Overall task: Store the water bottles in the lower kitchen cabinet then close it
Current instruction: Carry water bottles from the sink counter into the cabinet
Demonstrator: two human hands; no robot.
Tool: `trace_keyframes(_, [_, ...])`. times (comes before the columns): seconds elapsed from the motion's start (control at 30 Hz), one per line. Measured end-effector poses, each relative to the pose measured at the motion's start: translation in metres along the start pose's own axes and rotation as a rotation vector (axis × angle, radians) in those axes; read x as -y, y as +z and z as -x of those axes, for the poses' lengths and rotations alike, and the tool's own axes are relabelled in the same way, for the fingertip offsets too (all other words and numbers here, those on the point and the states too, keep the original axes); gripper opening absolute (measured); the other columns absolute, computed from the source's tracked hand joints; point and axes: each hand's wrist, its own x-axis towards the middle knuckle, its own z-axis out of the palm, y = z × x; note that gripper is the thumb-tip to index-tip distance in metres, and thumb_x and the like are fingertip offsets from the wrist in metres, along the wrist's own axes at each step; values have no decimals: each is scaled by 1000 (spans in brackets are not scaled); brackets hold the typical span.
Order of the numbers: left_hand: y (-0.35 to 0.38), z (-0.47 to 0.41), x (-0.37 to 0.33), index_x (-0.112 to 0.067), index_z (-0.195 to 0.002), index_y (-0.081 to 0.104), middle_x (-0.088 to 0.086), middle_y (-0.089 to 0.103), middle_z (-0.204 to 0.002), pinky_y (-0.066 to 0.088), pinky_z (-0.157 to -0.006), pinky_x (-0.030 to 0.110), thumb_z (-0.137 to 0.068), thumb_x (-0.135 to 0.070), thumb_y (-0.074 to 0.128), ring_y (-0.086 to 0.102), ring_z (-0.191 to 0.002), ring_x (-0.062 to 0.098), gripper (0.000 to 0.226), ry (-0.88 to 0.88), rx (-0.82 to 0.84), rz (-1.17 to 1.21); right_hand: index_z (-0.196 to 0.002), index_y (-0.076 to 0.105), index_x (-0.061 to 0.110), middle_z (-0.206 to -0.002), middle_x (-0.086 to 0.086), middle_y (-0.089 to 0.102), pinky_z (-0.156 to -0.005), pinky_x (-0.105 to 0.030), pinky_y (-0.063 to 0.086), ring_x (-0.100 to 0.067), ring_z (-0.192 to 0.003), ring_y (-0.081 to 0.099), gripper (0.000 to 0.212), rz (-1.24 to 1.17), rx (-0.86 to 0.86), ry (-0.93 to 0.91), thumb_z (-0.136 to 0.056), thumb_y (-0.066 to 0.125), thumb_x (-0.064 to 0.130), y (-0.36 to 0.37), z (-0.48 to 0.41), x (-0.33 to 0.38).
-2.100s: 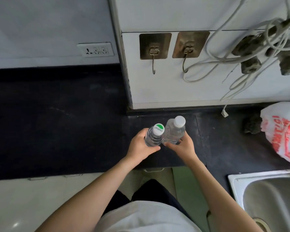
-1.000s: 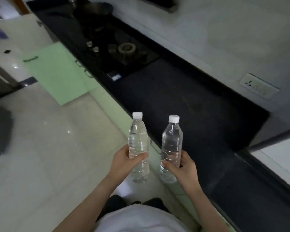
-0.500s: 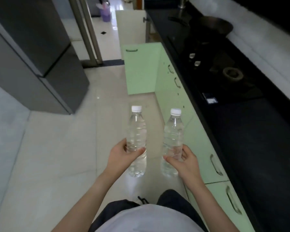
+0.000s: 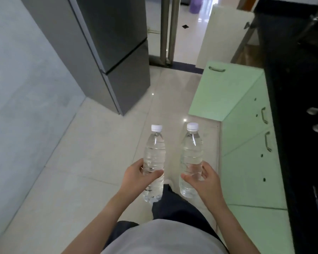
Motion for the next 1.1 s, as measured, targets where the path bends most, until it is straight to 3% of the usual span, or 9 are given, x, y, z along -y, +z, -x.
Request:
trace_keyframes(0.13, [-21, -75, -57, -34, -92, 70, -16, 73, -80, 46, -60, 11, -75, -38, 79, 66, -74, 1, 20, 11, -68, 19, -103, 67, 17, -93, 6, 74, -67, -7, 48, 1, -82, 68, 42, 56, 71, -37, -68, 87, 6, 6, -95, 47])
trace_keyframes(0.3, [-46, -161, -102, -33, -90, 70, -14, 72, -76, 41, -56, 7, -75, -37, 80, 63, -68, -2, 19, 22, -146, 36, -105, 66, 19, -94, 7, 73, -67, -5, 46, 4, -81, 67, 44, 113, 103, -89, -68, 88, 10, 20, -198, 96])
trace_keyframes(0.5, [-75, -278, -114, -32, -89, 70, -12, 73, -76, 45, -60, 13, -76, -38, 80, 66, -70, 0, 18, -27, -149, 9, -103, 67, 15, -91, 4, 74, -63, -6, 47, 3, -76, 68, 40, 92, 90, -62, -69, 87, 7, 58, -306, 121])
trace_keyframes(0.8, [-143, -495, -202, -30, -84, 67, -9, 71, -75, 47, -63, 21, -78, -44, 77, 67, -74, 5, 18, 110, -22, -95, -103, 68, 10, -91, -1, 75, -64, -10, 49, 0, -73, 69, 40, -38, -118, -48, -68, 87, 2, 113, -476, 208])
trace_keyframes(0.97, [-155, -602, -267, -31, -83, 66, -15, 70, -69, 45, -58, 11, -76, -40, 81, 65, -63, -4, 18, 218, 87, -148, -99, 67, 8, -89, -1, 75, -68, -15, 54, -5, -77, 70, 35, -98, -233, -70, -70, 85, 2, 112, -552, 255])
trace_keyframes(1.1, [-135, -675, -299, -30, -87, 69, -9, 74, -76, 54, -65, 27, -60, -56, 81, 70, -71, 3, 39, 182, 152, -108, -100, 68, 13, -90, 2, 75, -69, -17, 55, -7, -81, 71, 36, -137, -316, -22, -69, 86, 6, 100, -609, 266])
